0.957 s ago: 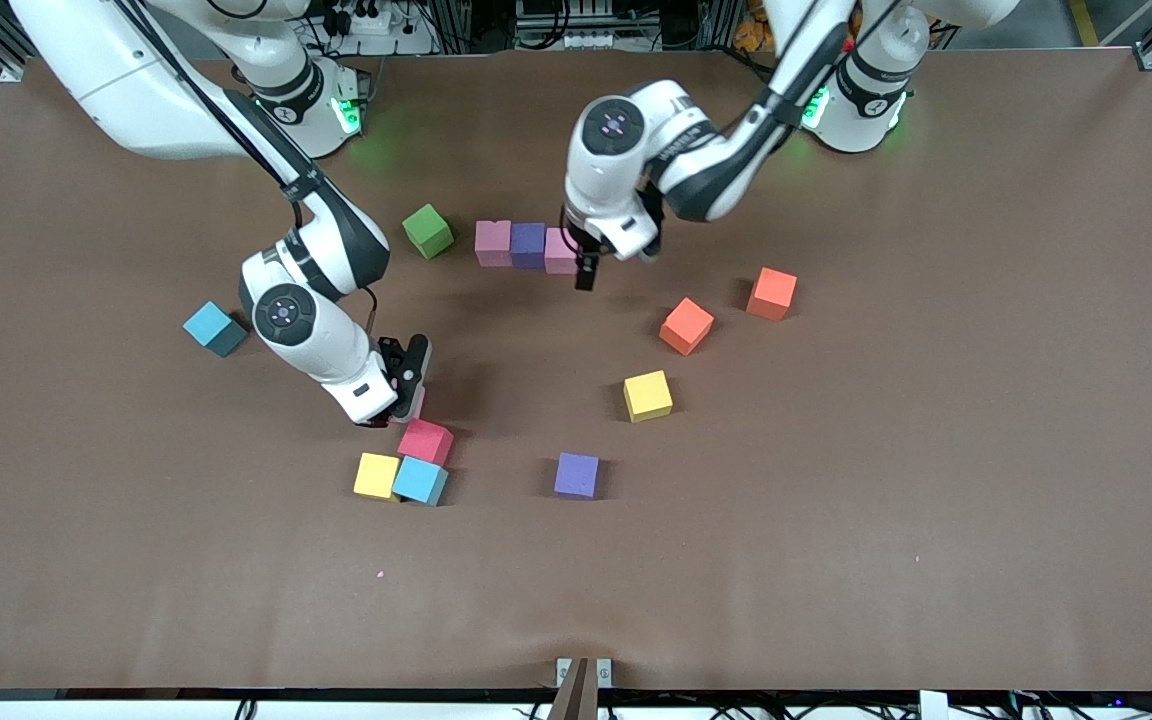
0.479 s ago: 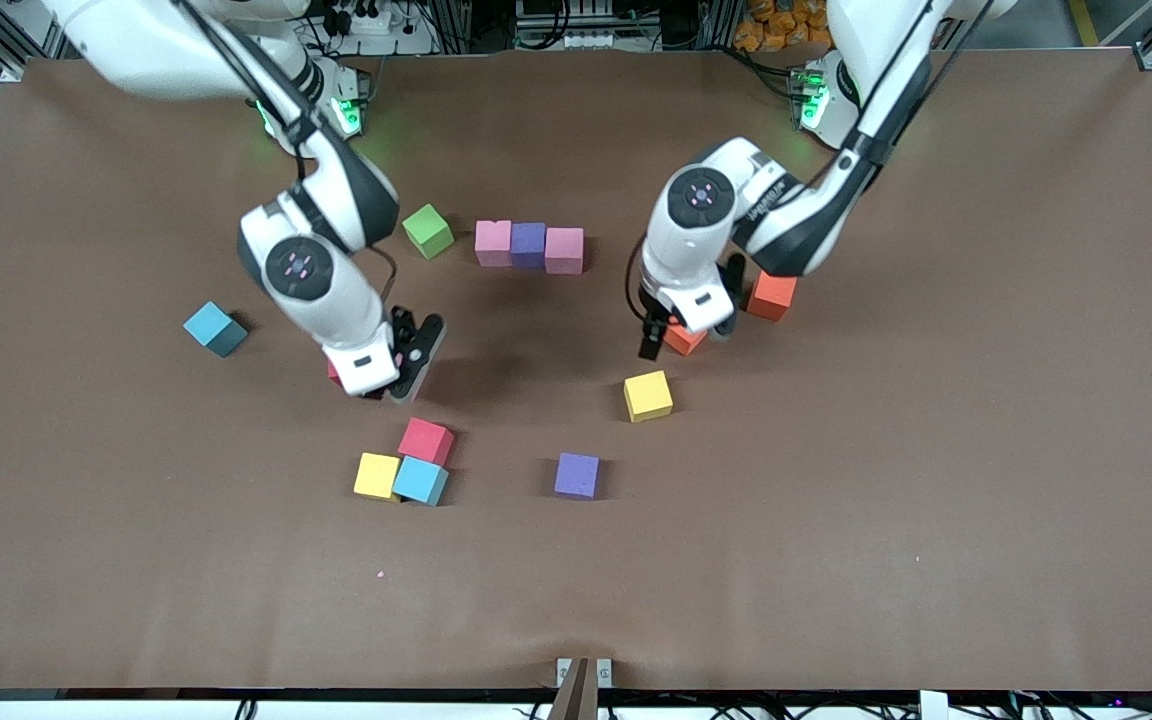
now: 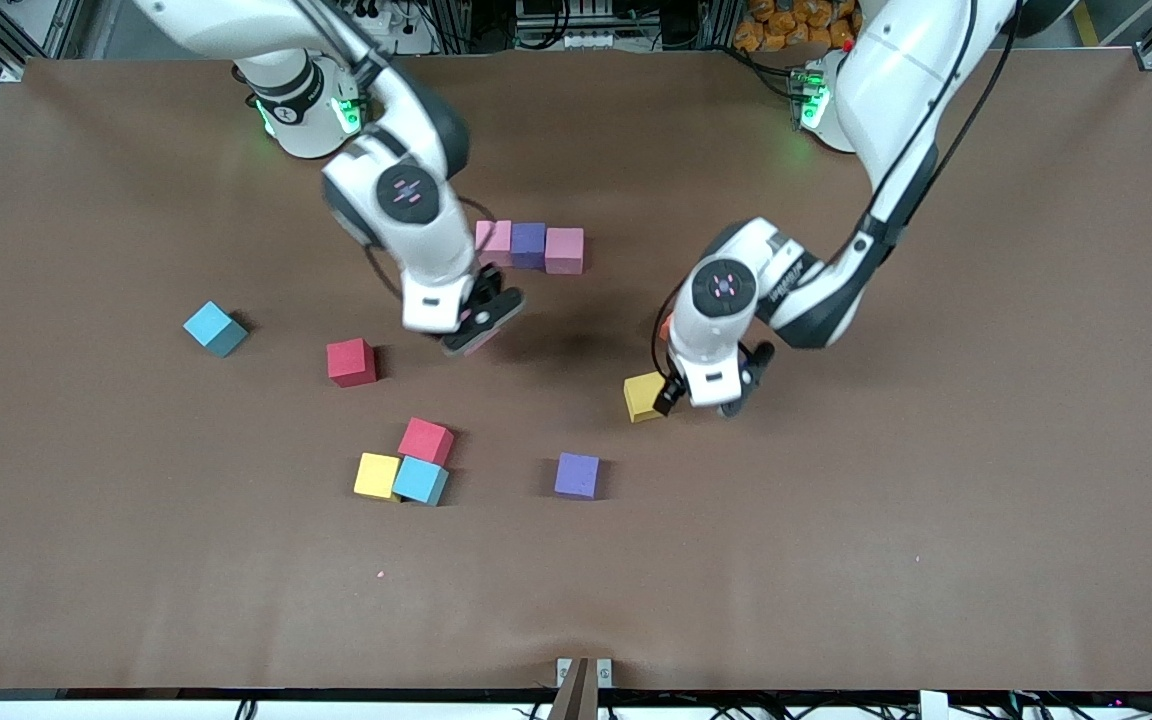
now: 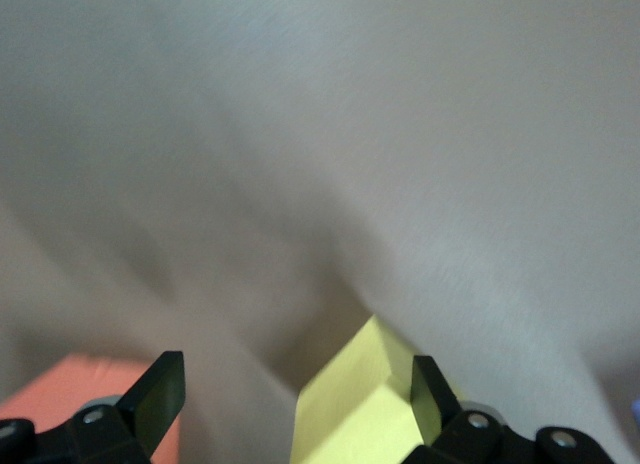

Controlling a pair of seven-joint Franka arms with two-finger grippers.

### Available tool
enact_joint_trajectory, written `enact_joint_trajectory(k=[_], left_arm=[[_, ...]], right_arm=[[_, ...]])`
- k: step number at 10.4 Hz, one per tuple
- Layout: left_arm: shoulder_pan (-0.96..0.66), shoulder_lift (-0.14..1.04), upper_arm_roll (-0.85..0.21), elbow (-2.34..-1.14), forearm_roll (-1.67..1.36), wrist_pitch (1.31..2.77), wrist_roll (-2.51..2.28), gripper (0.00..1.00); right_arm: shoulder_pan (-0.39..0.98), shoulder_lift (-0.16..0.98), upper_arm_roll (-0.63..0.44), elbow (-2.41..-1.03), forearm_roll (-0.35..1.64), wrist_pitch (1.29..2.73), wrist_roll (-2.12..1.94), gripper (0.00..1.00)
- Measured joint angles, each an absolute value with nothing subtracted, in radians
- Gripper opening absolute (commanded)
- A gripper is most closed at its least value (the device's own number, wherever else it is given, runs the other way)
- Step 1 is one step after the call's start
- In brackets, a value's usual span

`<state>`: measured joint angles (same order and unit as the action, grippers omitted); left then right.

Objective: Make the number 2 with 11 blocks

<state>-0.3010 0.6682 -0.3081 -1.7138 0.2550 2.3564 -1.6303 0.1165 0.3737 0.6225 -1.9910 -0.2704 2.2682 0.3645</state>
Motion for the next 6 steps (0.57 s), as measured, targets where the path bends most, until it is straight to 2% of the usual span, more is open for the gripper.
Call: enact_joint_trajectory(k=[3, 6], left_arm=[[-0.295, 0.694, -0.296, -1.635, 0.255, 2.355, -1.501, 1.00], [-0.301, 0.696, -0.297, -1.620, 0.271, 2.353, -1.464, 1.00]], right_arm=[[0.229, 0.407, 0.610, -1.987, -0.270, 2.301, 0.723, 0.12], [0.361, 0.475, 0.539, -1.933, -0.270, 2.340, 0.956, 0.13]])
